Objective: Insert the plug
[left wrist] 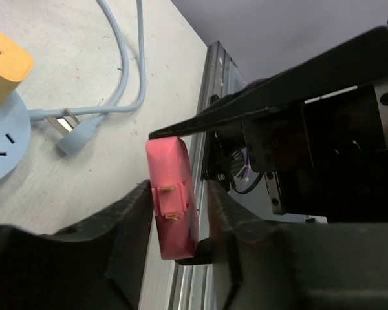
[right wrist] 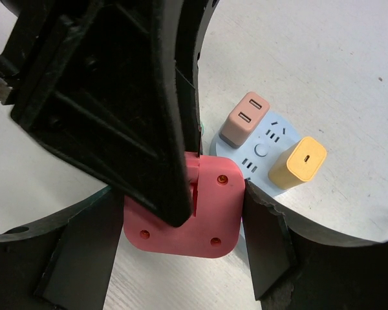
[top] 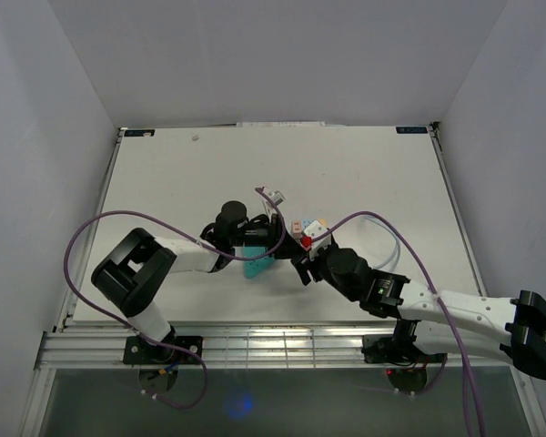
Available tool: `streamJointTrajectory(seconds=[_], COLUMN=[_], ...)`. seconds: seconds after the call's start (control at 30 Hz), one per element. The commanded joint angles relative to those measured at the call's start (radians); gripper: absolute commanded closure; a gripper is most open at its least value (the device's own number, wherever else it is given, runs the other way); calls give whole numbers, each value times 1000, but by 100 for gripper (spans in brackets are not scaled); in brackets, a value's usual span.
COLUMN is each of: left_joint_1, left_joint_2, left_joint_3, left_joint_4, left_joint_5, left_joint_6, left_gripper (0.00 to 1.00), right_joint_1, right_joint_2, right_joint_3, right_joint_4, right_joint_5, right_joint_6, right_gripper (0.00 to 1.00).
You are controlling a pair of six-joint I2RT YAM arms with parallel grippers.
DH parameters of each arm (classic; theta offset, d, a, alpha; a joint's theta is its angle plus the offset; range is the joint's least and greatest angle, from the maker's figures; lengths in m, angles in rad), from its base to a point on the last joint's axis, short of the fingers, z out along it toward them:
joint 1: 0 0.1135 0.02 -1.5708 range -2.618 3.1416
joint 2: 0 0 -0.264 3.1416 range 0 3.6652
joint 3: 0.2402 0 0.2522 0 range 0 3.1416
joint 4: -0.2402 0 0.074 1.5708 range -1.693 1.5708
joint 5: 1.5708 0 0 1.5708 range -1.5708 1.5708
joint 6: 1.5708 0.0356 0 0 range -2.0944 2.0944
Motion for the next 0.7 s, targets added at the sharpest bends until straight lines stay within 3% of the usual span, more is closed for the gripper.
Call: streamJointTrajectory(seconds=[0.0, 0.23, 0.3, 0.43, 0.57, 0.67], left_joint_1=[-3, -2, -2, -3, -3, -3], left_joint_2=[-13, -39, -42, -28, -10, -5], left_joint_3=[26, 19, 16, 25, 32, 36], left_joint_4=[19, 19, 19, 19, 19, 19], left_joint_5=[71, 79, 76, 94, 105, 114], left_joint_6=[31, 30, 30, 22, 20, 20], left_gripper=[49, 35, 34, 44, 63, 70], right_joint_1=[4, 4, 5, 4, 4, 5], right_joint_2=[-8, 1, -2, 3, 21, 27], right_joint_3=[23, 35, 35, 40, 53, 56], right_joint_4=[39, 31, 31, 36, 35, 42], right_joint_5=[24, 44, 46, 26, 25, 21], right_joint_6=[7, 7, 7, 7, 7, 7], right_gripper=[34, 35, 35, 34, 35, 34])
